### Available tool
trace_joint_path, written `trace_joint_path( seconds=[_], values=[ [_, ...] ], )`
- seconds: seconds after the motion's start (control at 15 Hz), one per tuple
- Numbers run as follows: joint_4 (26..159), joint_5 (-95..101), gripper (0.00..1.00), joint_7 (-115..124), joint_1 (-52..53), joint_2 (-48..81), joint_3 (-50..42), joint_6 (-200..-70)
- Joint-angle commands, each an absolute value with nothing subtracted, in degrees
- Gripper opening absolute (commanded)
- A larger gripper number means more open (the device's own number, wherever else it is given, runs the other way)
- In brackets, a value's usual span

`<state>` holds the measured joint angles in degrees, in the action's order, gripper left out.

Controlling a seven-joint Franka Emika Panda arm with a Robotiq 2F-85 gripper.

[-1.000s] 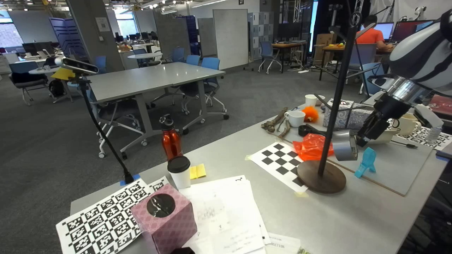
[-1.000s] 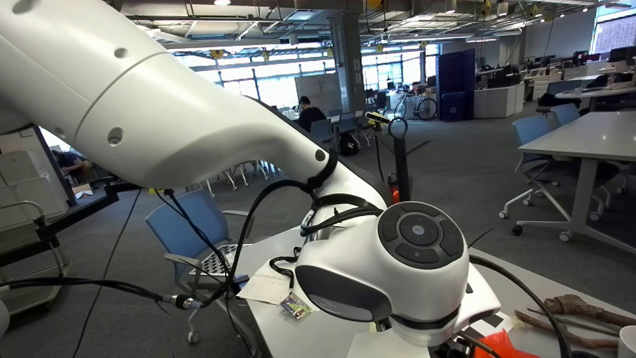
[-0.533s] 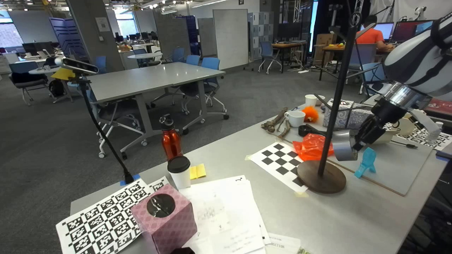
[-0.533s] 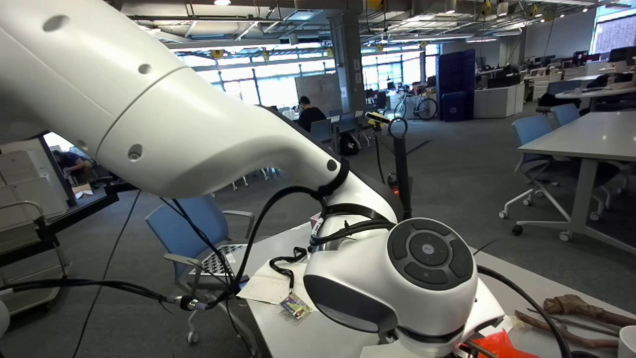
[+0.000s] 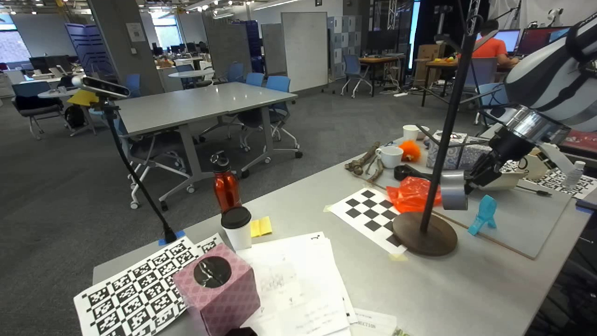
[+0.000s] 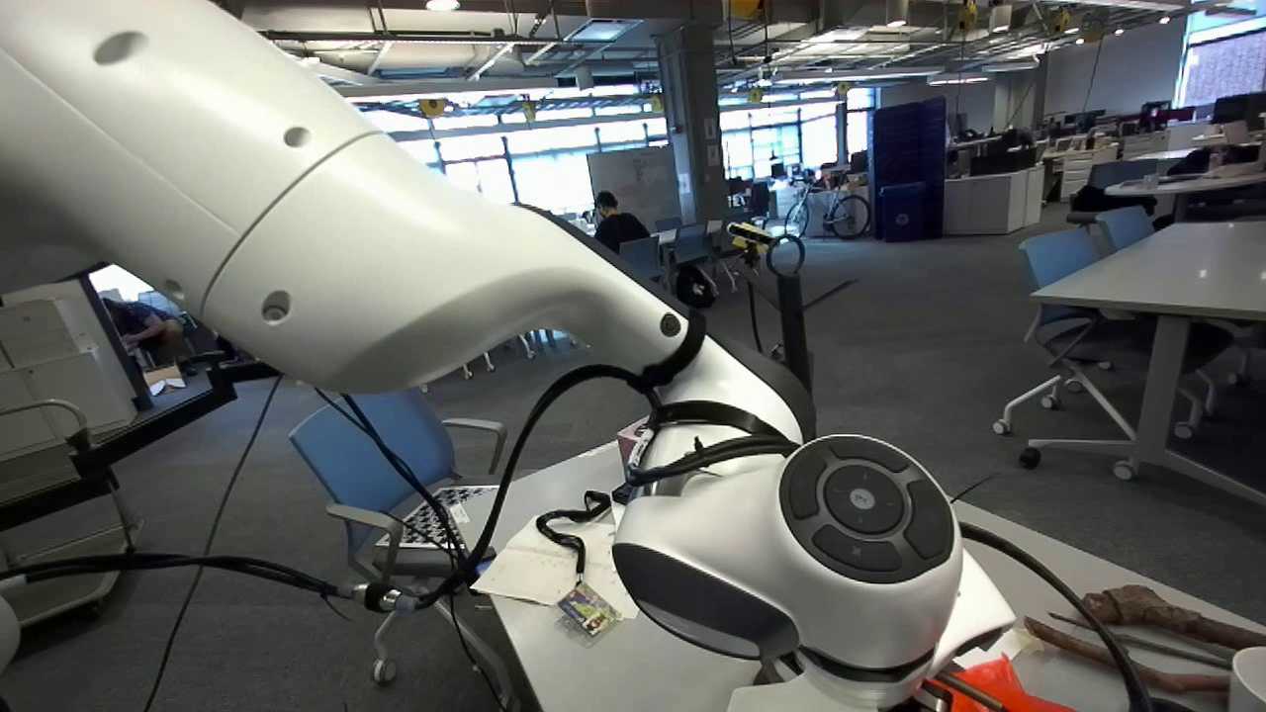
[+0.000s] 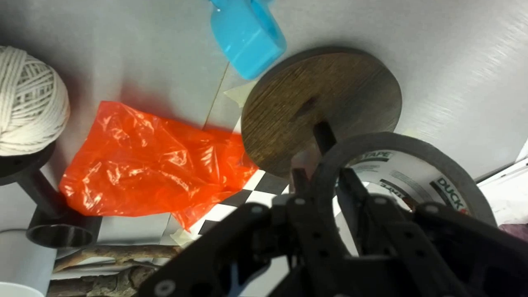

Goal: Pick up the grey tape from the black support and put it on the table.

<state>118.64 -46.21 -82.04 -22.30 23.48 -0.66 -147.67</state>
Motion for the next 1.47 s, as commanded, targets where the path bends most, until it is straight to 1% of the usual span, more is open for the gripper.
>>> trace_joint_path(
  seconds=[0.0,0.07,0.2,0.67,1.0,1.4],
  values=[
    [117.37,-48.36,0.05,-85.32,-22.7,24.5,-0.29,-148.12],
    [117.3,-48.49,0.03,-85.4,-22.7,24.32,-0.33,-148.12],
    [117.64,-48.53,0.05,-85.56,-22.69,23.91,-0.39,-148.06],
    [119.24,-46.76,0.05,-84.45,-21.52,22.23,-1.09,-148.47],
    [121.27,-40.03,0.05,-78.2,-18.46,20.45,-3.24,-150.51],
    [122.5,-30.81,0.05,-70.81,-17.53,18.86,-2.96,-153.04]
  ],
)
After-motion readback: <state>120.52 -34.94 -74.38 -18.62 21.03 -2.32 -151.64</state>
